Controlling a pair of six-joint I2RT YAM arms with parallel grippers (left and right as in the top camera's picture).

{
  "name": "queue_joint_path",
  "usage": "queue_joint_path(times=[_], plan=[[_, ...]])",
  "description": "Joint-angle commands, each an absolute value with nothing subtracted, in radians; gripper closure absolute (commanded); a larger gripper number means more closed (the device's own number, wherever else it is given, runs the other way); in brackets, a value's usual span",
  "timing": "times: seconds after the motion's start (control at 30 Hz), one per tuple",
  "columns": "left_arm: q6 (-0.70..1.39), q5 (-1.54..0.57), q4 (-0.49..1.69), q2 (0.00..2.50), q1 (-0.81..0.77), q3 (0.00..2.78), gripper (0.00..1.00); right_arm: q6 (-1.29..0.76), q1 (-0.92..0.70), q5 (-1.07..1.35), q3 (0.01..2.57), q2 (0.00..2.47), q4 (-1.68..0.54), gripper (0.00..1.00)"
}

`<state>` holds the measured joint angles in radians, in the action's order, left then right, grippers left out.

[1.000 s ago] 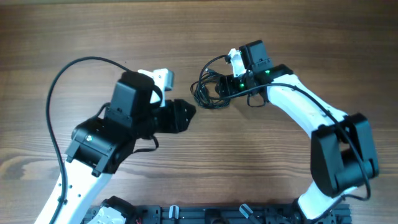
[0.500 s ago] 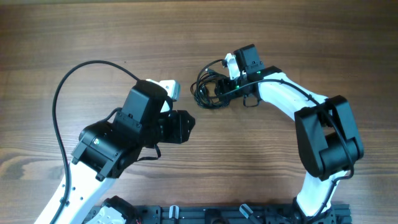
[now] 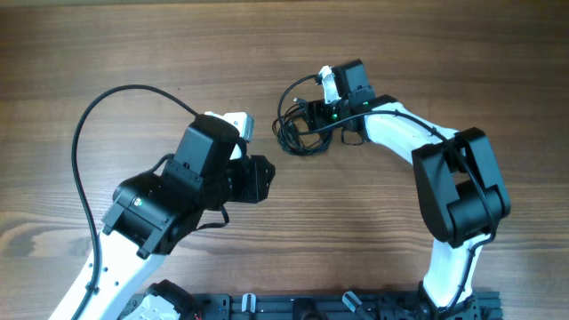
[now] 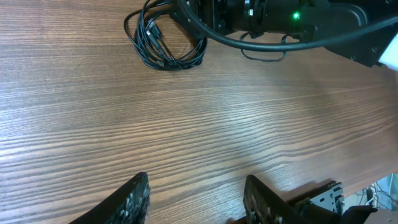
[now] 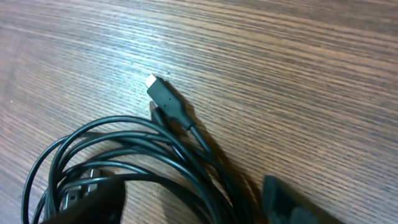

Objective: Untangle cables

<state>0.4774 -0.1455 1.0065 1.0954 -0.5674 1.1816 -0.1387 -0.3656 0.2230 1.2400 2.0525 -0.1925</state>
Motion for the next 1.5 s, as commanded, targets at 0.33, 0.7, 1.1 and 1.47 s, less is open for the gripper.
queue_joint_path(times=[0.33,0.7,1.1,1.47], plan=[[0.479,-0.129,1.007,1.087,-0.570,1.205,0.48,-0.163,-0.363,0.229,1.238,2.090,-0.334,0.91],[0.476,-0.129,0.978,1.145,-0.570,1.205,0.96,-0.197,-0.363,0.259,1.360,1.710,-0.597,0.96],[0.264,-0.395,0.870,1.163,-0.570,1.205,0.61,-0.281,-0.363,0.317,1.360,1.402,-0.570,0.96],[0.239,-0.368,0.828,1.163,-0.570,1.205,0.36,-0.208,-0.363,0.493,1.359,1.407,-0.583,0.96]])
